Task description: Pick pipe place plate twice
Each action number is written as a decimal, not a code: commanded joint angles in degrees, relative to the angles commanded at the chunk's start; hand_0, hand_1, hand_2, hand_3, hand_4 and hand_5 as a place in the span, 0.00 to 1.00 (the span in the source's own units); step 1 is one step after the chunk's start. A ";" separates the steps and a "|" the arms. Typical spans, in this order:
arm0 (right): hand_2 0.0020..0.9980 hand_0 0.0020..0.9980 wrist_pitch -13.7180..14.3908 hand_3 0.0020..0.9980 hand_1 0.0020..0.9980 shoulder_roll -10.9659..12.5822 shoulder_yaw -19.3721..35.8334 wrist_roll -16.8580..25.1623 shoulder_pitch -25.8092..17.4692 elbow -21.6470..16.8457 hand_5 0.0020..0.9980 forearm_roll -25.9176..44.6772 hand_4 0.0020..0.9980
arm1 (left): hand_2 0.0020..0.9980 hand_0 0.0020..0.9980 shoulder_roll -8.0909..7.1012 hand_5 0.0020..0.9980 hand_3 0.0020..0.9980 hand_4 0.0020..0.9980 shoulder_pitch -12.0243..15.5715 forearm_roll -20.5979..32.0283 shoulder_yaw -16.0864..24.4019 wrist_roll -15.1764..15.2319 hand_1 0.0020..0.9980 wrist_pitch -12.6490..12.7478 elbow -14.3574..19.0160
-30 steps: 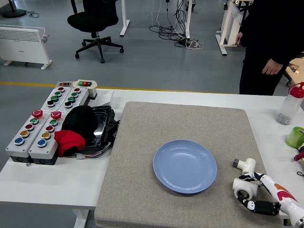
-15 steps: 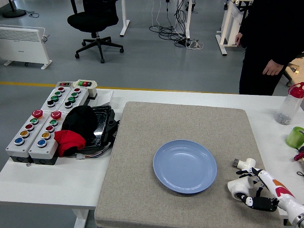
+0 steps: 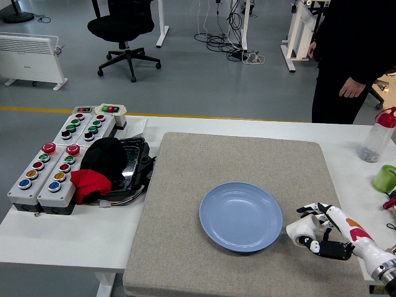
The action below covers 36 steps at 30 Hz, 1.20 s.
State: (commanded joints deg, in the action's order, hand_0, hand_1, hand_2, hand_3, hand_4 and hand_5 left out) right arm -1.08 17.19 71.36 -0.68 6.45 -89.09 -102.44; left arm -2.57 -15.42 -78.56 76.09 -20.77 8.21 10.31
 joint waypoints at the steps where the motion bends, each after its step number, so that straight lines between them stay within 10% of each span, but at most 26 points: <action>1: 0.57 0.26 0.01 0.70 0.42 -0.08 -0.48 0.12 0.86 -0.01 0.30 0.48 0.67 | 0.70 0.72 -0.01 1.00 0.65 0.40 -0.03 0.05 -0.05 0.01 0.75 0.00 0.00; 27: 0.57 0.33 -0.74 0.70 0.47 -8.34 -24.40 -0.65 29.05 17.48 0.30 6.25 0.66 | 0.71 0.72 -0.04 1.00 0.65 0.40 0.02 1.53 -0.87 -0.05 0.75 0.09 0.00; 28: 0.70 0.63 -0.83 0.76 0.67 -8.72 -24.86 -1.10 29.87 18.27 0.29 5.62 0.66 | 0.70 0.72 -0.04 1.00 0.65 0.40 0.03 1.60 -0.94 -0.05 0.75 0.09 0.00; 33: 0.70 0.63 -2.10 0.76 0.67 -9.49 -25.44 -3.40 31.74 20.00 0.29 3.71 0.66 | 0.70 0.72 -0.02 1.00 0.65 0.40 0.12 1.61 -0.97 -0.09 0.75 0.07 0.00; 34: 0.92 0.86 -2.31 0.84 0.84 -9.52 -25.45 -3.66 31.90 20.10 0.31 3.52 0.67 | 0.71 0.72 -0.02 1.00 0.65 0.40 0.15 1.55 -0.96 -0.09 0.75 0.05 0.00; 36: 0.92 0.86 -2.49 0.84 0.84 -9.49 -25.43 -3.91 32.12 20.12 0.31 3.20 0.67 | 0.71 0.72 0.00 1.00 0.65 0.40 0.24 1.42 -0.96 -0.10 0.75 0.01 0.00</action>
State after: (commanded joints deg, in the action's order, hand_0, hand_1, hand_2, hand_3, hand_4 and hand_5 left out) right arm -3.57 7.70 45.93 -4.58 38.57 -68.97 -99.23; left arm -2.57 -15.18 -77.14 75.13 -20.87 8.21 10.31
